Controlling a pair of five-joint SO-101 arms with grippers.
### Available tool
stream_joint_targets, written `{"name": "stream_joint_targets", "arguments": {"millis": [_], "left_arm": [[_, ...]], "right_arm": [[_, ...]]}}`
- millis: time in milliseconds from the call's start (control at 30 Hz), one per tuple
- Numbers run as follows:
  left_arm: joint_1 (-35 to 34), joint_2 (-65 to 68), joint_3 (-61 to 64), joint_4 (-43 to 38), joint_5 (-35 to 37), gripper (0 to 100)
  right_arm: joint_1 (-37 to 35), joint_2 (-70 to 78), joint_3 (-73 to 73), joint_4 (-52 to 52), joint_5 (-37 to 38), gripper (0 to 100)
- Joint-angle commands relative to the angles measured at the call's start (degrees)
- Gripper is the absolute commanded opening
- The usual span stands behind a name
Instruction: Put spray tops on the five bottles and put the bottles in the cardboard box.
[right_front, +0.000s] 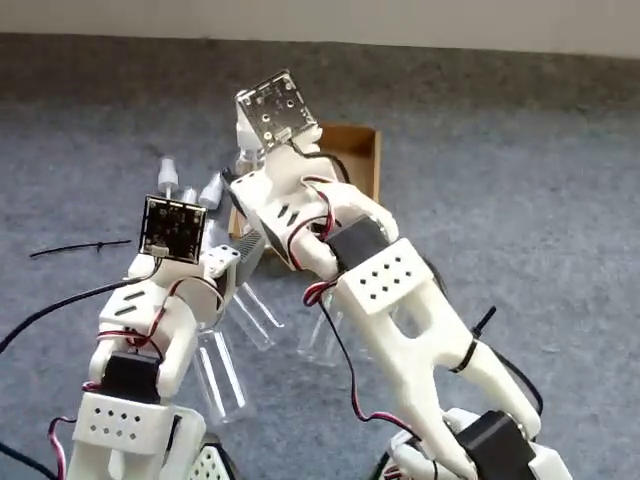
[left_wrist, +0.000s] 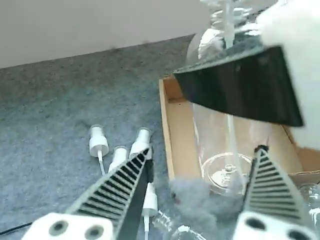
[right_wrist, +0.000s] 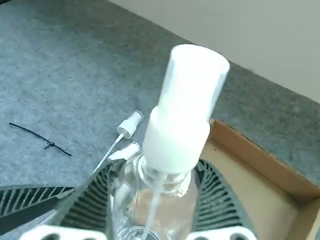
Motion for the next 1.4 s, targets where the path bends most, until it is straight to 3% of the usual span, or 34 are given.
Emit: {"name": "stream_joint_targets", "arguments": {"millis": [0,300,467,600,933,1367], "left_arm": [[-1.2,0.1,-0.7,-1.4,-0.4,27],[-1.3,0.1,-0.2,-1.1,-0.2,26],[-7.6,0.3,0.5,-1.4,-0.2,26],[-11.5,0.6,0.9,-4.8,-0.1,26],[-11.4,0.7,1.0,-5.1,0.0,26],[-11.4,0.7,1.0,-5.1,0.0,26]], "right_arm": [[2.9,-2.2,0.6,-2.9,-0.4,0.5],[10.1,12.6,-1.0,-26.3,-0.4,0.5],[9.7,29.0,-8.4,-39.7,-0.4,0.5],[9.7,39.4,-18.0,-41.0,-0.5,0.5],[9.8,58.7,-39.7,-40.6,-0.5,0.5],[9.9,62.9,-43.2,-40.5,-0.5,0.5]]}}
